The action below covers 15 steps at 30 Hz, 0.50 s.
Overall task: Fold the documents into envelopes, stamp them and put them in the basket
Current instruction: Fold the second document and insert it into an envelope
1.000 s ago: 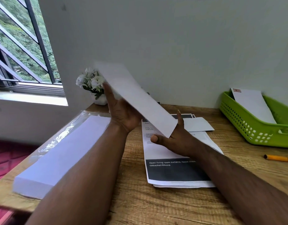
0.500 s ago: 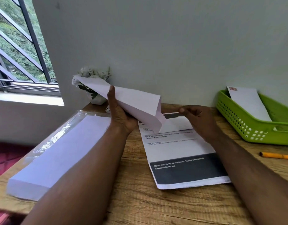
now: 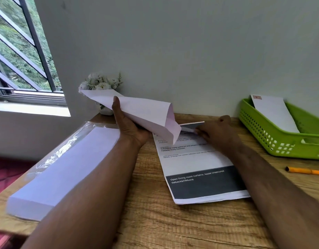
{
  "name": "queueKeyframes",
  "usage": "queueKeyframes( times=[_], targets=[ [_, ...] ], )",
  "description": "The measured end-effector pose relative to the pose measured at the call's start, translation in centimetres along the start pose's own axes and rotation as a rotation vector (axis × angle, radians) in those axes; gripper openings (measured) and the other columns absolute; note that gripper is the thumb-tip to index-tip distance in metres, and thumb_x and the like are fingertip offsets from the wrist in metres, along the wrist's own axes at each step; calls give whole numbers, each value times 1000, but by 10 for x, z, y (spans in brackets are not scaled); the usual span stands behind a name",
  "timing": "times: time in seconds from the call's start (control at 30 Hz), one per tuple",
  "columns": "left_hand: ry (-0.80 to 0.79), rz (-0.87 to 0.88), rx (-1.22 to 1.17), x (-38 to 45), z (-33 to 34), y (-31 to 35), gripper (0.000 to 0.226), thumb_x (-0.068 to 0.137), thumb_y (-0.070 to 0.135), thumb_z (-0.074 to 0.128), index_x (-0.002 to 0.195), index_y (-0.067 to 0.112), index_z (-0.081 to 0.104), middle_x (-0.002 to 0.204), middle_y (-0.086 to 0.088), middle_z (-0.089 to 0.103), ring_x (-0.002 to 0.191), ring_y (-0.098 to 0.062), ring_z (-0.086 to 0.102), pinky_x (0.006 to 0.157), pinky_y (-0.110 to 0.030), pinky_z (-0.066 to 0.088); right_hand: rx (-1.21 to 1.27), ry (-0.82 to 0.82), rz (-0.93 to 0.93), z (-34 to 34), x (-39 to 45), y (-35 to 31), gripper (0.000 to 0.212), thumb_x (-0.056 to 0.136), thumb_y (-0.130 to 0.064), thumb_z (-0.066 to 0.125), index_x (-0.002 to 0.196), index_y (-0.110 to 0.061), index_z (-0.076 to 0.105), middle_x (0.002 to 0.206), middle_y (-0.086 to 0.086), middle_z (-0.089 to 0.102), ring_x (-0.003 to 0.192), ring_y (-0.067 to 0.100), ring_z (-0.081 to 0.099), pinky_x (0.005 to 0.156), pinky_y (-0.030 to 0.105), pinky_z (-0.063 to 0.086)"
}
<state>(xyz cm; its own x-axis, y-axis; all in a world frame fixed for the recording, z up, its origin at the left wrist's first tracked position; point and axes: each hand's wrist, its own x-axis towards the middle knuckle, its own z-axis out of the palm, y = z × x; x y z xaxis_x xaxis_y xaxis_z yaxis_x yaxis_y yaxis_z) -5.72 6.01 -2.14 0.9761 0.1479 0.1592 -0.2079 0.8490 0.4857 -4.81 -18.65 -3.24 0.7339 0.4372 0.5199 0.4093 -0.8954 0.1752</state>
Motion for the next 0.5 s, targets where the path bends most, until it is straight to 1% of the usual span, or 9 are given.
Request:
queueKeyframes(
  times=[0.1,0.17,0.23,0.27,0.3,0.33,0.37,0.43,0.5],
  targets=[
    [-6,3,-19,3,-2,4,53,79,68,52,99,20,60,86,-5,66,88,-28,64,96,-50,44,204,401,40,1,1,5,25,96,-28,46,86,-15,65,79,3,68,67,24,61,70,34,39],
    [-7,4,-31,4,-4,5,54,78,69,52,100,20,59,87,-5,66,88,-28,65,95,-51,45,434,607,209,-8,3,4,19,97,-19,48,88,-7,61,78,5,61,68,17,52,63,30,40],
    [-8,7,-35,4,-5,5,54,78,69,51,99,20,59,87,-5,66,87,-28,65,95,-51,46,803,787,446,-25,9,0,15,96,-15,49,85,-8,57,72,-1,52,62,5,43,59,19,36],
    [-7,9,-35,4,-5,5,54,79,69,51,99,20,60,86,-5,66,87,-28,65,95,-51,45,1083,815,545,-35,12,-1,14,95,-14,50,82,-11,56,68,-3,51,57,3,43,56,17,36],
    [-8,11,-31,3,-4,5,53,79,69,51,98,20,60,86,-5,66,87,-28,65,96,-51,45,1370,746,626,-43,14,0,15,95,-14,51,80,-13,55,64,-3,49,50,4,43,51,18,37],
    [-7,14,-25,2,-4,5,53,79,68,51,97,20,60,86,-5,66,87,-28,65,96,-51,44,1607,562,660,-50,14,0,15,94,-14,52,80,-12,54,56,-2,46,42,7,40,43,18,34],
    [-5,17,-19,2,-4,5,52,80,68,51,97,20,60,86,-5,66,86,-28,65,96,-51,44,1721,320,656,-53,13,1,14,93,-14,53,81,-7,53,49,0,41,35,10,34,39,17,29],
    [-10,23,-10,1,-3,5,53,80,68,51,96,19,60,86,-5,66,86,-28,65,95,-50,45,1721,-117,596,-53,7,2,17,88,-15,55,78,-2,50,40,1,31,30,11,25,39,16,24],
    [-16,26,7,1,-3,5,53,80,68,50,95,19,61,85,-5,66,85,-27,65,93,-48,47,1636,-358,593,-49,3,1,26,87,-13,57,63,-4,50,38,1,30,30,12,24,40,18,22]
  ],
)
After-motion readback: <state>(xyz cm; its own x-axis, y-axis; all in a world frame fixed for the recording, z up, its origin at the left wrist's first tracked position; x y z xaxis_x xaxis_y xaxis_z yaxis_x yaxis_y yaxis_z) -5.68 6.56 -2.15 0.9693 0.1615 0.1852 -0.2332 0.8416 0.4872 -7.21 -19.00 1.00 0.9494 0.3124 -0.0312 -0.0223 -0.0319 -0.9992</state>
